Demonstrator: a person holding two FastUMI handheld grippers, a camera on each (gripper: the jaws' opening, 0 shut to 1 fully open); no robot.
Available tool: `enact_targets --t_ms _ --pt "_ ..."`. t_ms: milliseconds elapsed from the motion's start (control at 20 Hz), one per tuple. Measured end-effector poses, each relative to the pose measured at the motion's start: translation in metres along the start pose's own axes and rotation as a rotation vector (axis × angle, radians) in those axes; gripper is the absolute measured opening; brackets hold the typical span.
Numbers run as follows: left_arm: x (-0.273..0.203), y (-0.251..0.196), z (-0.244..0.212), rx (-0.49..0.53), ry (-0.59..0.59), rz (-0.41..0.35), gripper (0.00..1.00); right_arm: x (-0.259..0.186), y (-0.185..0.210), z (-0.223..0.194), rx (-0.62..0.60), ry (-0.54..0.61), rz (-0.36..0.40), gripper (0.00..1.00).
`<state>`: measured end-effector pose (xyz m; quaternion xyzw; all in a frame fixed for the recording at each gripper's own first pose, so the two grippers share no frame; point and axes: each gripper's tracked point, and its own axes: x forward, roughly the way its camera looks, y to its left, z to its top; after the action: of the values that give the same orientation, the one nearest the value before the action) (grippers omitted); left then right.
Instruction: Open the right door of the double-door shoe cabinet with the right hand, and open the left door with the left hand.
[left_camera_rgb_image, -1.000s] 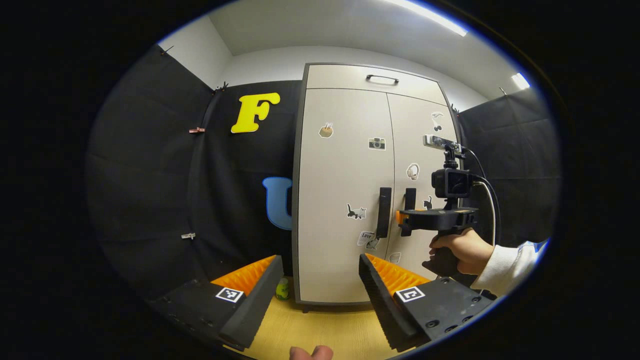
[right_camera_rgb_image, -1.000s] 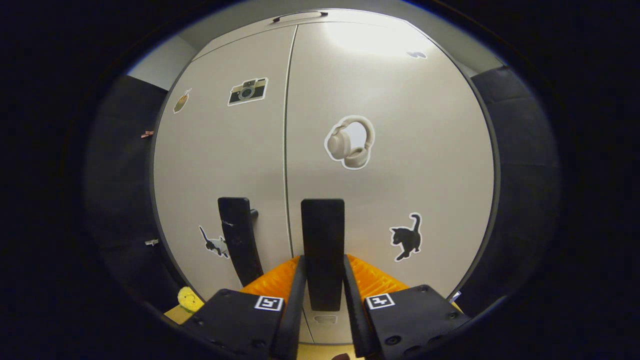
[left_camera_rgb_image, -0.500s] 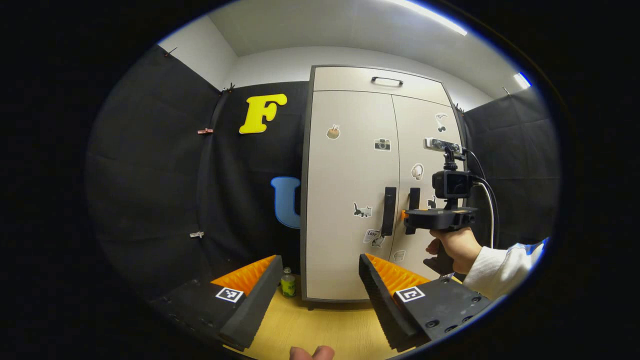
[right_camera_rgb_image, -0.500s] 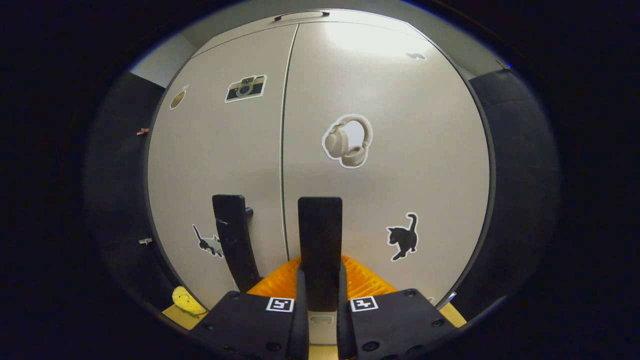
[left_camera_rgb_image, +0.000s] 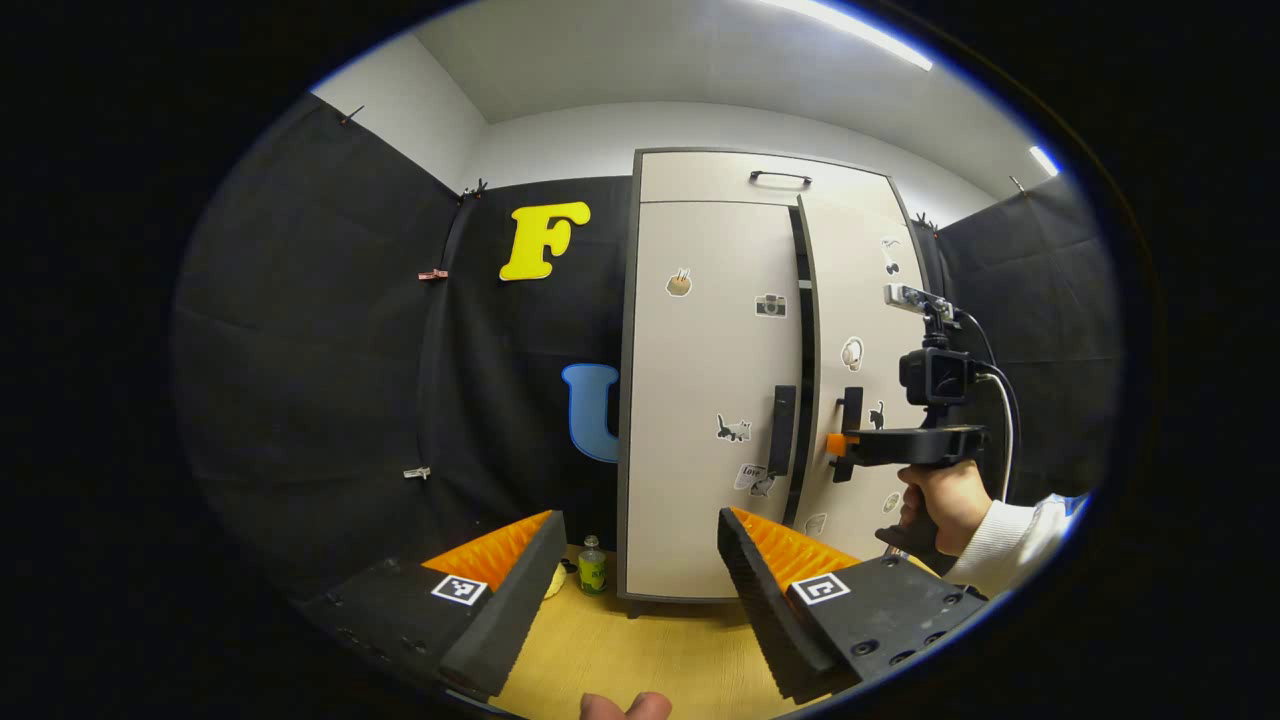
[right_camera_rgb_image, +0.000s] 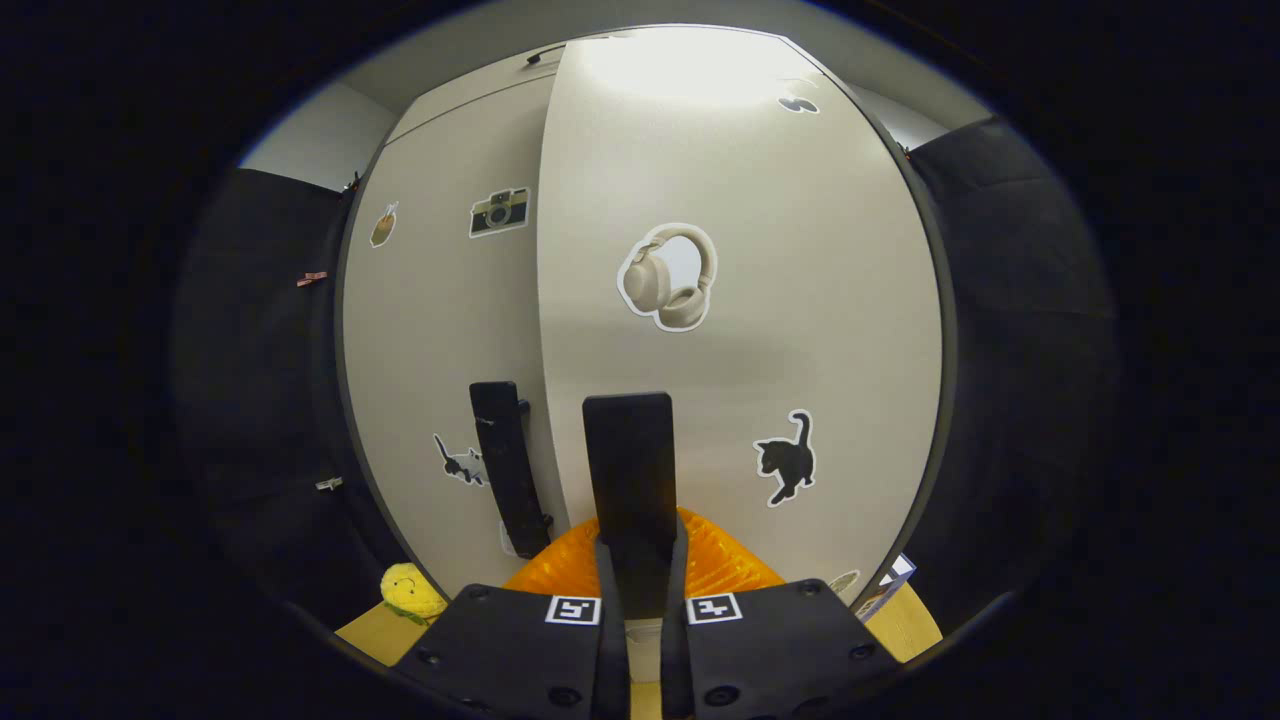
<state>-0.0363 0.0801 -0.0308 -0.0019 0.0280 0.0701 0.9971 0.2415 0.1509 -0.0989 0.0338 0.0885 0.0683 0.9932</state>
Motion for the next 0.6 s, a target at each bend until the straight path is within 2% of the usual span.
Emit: enact_targets --t_ms 600 --pt "-0.007 -0.042 -0.005 0.007 0.017 -0.024 0.95 -0.036 -0.022 0.006 0.043 -0.007 0.045 0.16"
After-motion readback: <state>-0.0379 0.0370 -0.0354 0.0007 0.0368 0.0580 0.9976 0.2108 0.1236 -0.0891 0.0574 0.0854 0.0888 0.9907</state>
